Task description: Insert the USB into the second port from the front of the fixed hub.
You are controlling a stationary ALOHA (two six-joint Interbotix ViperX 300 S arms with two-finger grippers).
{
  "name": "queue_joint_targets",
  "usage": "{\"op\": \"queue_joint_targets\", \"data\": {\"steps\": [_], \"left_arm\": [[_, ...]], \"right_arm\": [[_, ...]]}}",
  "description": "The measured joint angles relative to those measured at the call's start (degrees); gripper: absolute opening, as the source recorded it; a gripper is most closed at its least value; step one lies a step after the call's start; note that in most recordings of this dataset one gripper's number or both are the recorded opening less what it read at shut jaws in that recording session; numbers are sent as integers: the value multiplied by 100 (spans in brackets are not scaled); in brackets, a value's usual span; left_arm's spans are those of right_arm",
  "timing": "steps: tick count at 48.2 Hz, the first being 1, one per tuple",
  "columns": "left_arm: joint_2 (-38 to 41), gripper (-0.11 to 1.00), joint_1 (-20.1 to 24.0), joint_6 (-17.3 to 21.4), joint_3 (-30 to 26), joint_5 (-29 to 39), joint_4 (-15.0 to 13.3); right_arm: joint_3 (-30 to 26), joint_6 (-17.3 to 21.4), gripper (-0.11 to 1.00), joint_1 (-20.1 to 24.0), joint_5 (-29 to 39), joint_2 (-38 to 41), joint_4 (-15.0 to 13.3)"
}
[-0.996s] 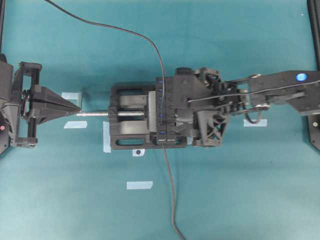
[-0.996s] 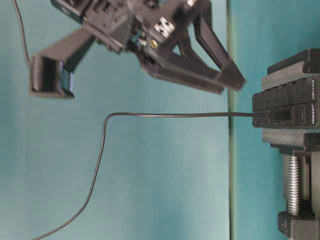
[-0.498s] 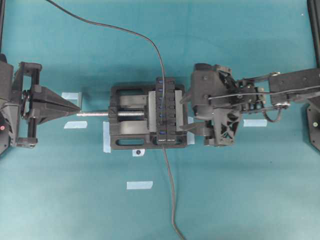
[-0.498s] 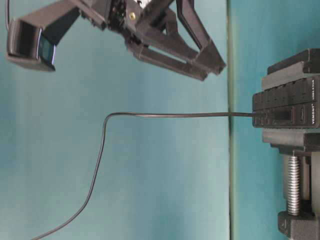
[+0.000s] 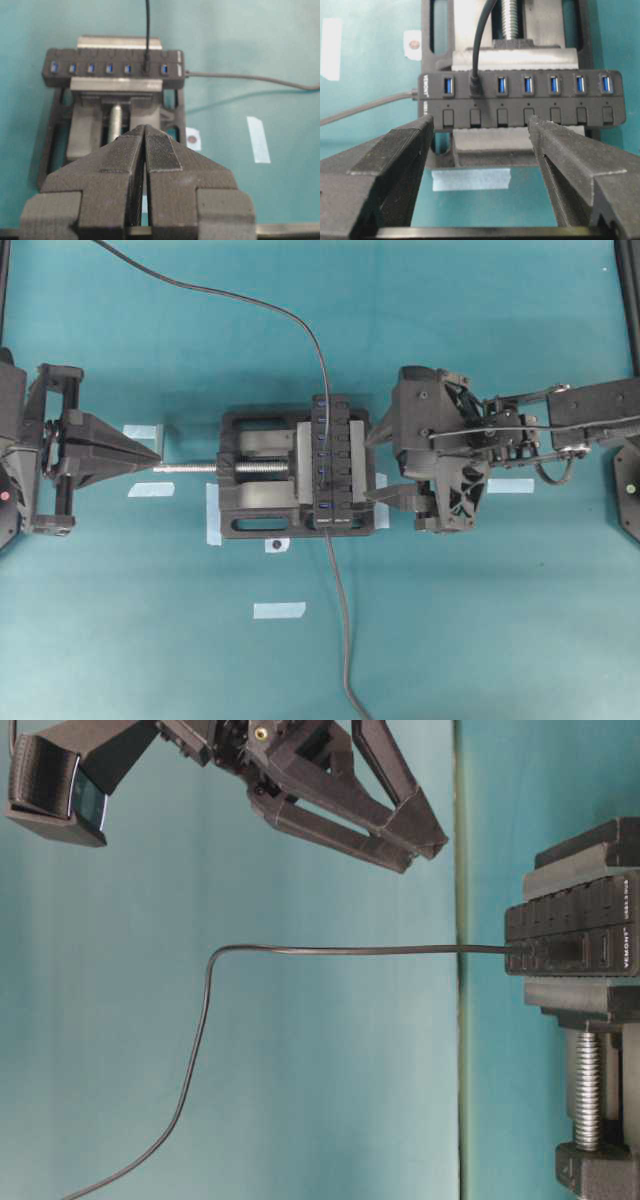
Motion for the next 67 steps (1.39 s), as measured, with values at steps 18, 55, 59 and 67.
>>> {"op": "queue_joint_targets", "data": {"steps": [18,55,59,67], "left_arm": [[0,0,-9,0,9,0,-9],[0,0,-9,0,0,0,0],[0,0,-9,0,0,0,0],[0,0,-18,0,0,0,-9]], "right_arm": [[44,0,86,-9,-70,0,0],[62,0,86,-9,-79,0,-9],[70,0,86,0,-97,-9,0],[88,0,86,-9,-149,-9,0]]}}
